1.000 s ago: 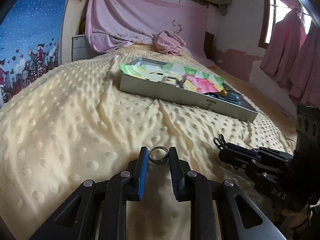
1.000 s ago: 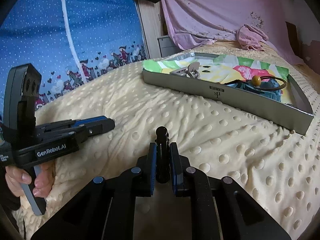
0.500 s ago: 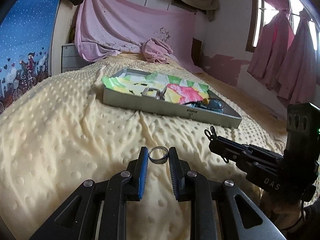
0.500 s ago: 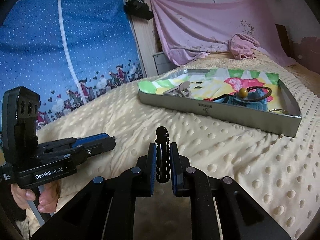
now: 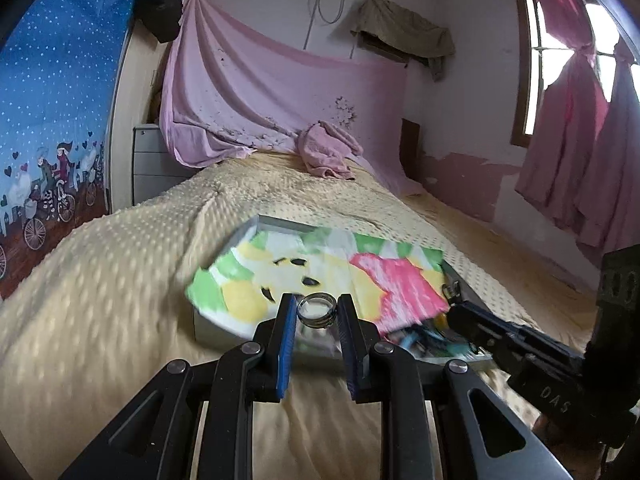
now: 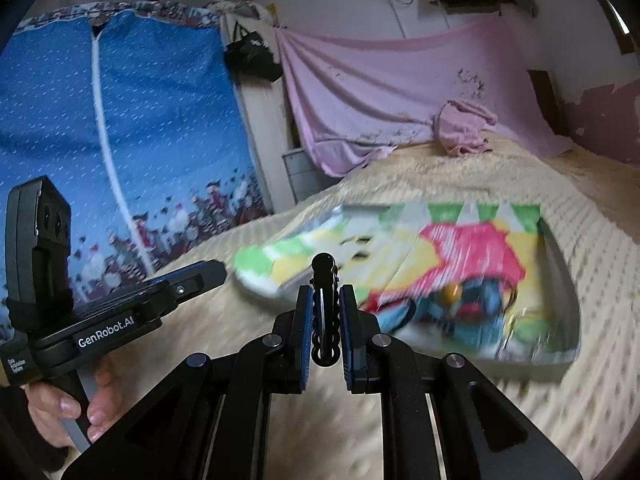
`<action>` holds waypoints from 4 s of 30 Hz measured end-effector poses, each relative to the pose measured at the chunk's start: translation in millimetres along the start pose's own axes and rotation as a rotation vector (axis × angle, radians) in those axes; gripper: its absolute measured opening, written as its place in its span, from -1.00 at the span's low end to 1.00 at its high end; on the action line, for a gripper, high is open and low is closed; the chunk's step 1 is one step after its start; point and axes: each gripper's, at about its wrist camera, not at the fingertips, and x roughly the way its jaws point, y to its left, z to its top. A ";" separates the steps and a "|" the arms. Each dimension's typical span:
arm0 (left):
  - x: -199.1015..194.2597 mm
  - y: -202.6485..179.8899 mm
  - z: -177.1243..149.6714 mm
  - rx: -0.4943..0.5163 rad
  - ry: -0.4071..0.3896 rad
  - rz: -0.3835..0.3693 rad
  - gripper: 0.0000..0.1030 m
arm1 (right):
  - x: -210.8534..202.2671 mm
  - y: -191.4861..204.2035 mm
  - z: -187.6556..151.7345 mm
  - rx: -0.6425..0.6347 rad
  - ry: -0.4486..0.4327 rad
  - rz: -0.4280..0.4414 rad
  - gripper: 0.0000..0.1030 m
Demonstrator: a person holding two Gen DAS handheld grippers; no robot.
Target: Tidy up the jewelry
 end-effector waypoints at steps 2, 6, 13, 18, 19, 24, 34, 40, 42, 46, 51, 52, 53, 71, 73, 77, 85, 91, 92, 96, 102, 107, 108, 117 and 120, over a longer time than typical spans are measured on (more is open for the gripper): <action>13.0 6.9 6.2 -0.021 0.010 0.007 -0.61 | 14.5 -6.3 10.9 0.009 0.005 -0.018 -0.77; 43.6 19.0 11.7 -0.060 0.071 0.047 -0.61 | 43.7 -14.4 19.0 0.021 0.049 -0.051 -0.77; 75.5 28.1 5.7 -0.084 0.198 0.126 -0.61 | 83.7 -12.5 10.2 0.014 0.159 -0.066 -0.77; 81.3 29.2 1.3 -0.092 0.242 0.128 -0.61 | 97.6 -9.1 3.4 -0.016 0.224 -0.093 -0.77; 82.0 29.6 2.0 -0.093 0.242 0.128 -0.61 | 98.7 -8.7 2.7 -0.019 0.230 -0.098 -0.77; 81.8 30.1 0.1 -0.099 0.243 0.125 -0.61 | 99.8 -9.8 1.4 -0.018 0.242 -0.103 -0.77; 75.5 32.4 1.0 -0.128 0.233 0.106 -0.56 | 96.9 -14.1 1.5 -0.001 0.226 -0.096 -0.68; 65.5 33.6 3.5 -0.139 0.191 0.102 -0.11 | 83.4 -13.9 4.1 0.000 0.165 -0.114 -0.43; 59.2 32.6 5.9 -0.132 0.158 0.114 0.11 | 77.9 -13.1 5.4 -0.006 0.142 -0.121 -0.34; 50.4 31.8 9.9 -0.127 0.120 0.121 0.13 | 66.1 -10.0 8.5 -0.020 0.087 -0.144 -0.33; 31.4 29.0 11.8 -0.117 0.044 0.141 0.60 | 42.6 -6.1 12.8 -0.032 -0.014 -0.187 -0.05; 28.1 28.4 11.7 -0.114 0.035 0.138 0.64 | 37.9 -5.9 14.3 -0.032 -0.030 -0.192 -0.01; 25.0 27.9 11.8 -0.113 0.029 0.136 0.75 | 32.6 -5.9 15.5 -0.030 -0.049 -0.198 0.05; -89.6 -9.6 -1.6 -0.017 -0.169 0.158 1.00 | -82.6 2.0 18.5 -0.001 -0.218 -0.242 0.88; -105.3 -14.5 -4.7 -0.008 -0.183 0.155 1.00 | -93.5 6.9 17.9 -0.009 -0.221 -0.238 0.88; -133.3 -21.2 -10.3 0.002 -0.202 0.153 1.00 | -119.2 21.4 16.5 -0.043 -0.225 -0.235 0.88; -189.5 -29.0 -26.3 0.004 -0.237 0.136 1.00 | -178.8 55.1 8.7 -0.107 -0.231 -0.228 0.90; -219.4 -32.9 -45.5 0.026 -0.241 0.134 1.00 | -215.0 76.7 -3.0 -0.131 -0.233 -0.219 0.91; -223.3 -33.3 -48.9 0.028 -0.240 0.133 1.00 | -221.3 80.5 -5.7 -0.131 -0.232 -0.218 0.91; -236.7 -33.4 -62.9 0.030 -0.233 0.128 1.00 | -241.5 89.6 -19.3 -0.126 -0.230 -0.219 0.91; -248.6 -32.3 -82.8 0.042 -0.221 0.128 1.00 | -256.2 94.4 -39.3 -0.121 -0.214 -0.232 0.91; -252.8 -33.0 -96.7 0.051 -0.208 0.129 1.00 | -260.8 95.5 -51.8 -0.134 -0.206 -0.242 0.91; -253.3 -33.1 -99.8 0.055 -0.203 0.132 1.00 | -261.0 95.5 -53.5 -0.134 -0.203 -0.242 0.91; -252.0 -33.1 -113.2 0.064 -0.183 0.148 1.00 | -258.1 88.7 -69.8 -0.121 -0.167 -0.248 0.91; -248.9 -33.3 -115.1 0.069 -0.174 0.152 1.00 | -253.6 86.3 -75.8 -0.124 -0.148 -0.249 0.91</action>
